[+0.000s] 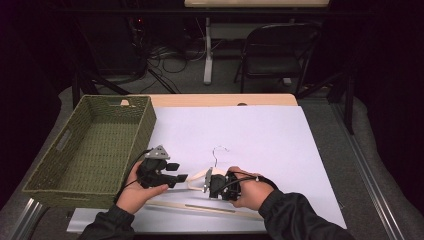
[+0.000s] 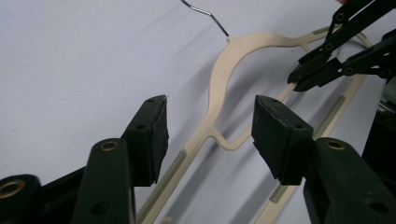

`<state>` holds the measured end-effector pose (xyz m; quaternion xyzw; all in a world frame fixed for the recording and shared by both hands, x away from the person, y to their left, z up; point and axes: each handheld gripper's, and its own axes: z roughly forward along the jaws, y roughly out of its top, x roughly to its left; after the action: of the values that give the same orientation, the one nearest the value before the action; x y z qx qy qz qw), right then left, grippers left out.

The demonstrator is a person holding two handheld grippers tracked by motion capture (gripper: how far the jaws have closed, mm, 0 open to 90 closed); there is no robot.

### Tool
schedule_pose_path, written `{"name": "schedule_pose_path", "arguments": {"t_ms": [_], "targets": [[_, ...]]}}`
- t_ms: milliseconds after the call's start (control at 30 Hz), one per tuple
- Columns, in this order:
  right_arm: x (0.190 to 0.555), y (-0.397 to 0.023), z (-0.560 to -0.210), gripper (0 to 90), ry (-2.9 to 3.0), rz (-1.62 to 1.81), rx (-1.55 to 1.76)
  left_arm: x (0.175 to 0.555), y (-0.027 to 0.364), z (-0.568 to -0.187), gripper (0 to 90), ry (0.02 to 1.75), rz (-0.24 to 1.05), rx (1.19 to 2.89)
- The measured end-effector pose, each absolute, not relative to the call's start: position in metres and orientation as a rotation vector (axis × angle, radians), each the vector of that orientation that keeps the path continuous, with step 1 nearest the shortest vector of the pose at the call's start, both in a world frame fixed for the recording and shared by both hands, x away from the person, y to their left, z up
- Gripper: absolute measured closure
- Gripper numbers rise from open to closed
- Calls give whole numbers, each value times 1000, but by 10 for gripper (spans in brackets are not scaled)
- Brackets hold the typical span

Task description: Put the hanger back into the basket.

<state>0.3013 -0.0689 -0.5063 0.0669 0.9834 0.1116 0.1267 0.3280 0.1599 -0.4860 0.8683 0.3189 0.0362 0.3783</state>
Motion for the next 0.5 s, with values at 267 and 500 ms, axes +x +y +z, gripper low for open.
{"name": "schedule_pose_path", "arguments": {"t_ms": [267, 500], "targets": [[300, -66, -508, 855, 2856, 321, 172, 336, 147, -501, 524, 814, 46, 2277], [299, -64, -509, 855, 2849, 322, 162, 343, 133, -513, 566, 805, 26, 2333]]}}
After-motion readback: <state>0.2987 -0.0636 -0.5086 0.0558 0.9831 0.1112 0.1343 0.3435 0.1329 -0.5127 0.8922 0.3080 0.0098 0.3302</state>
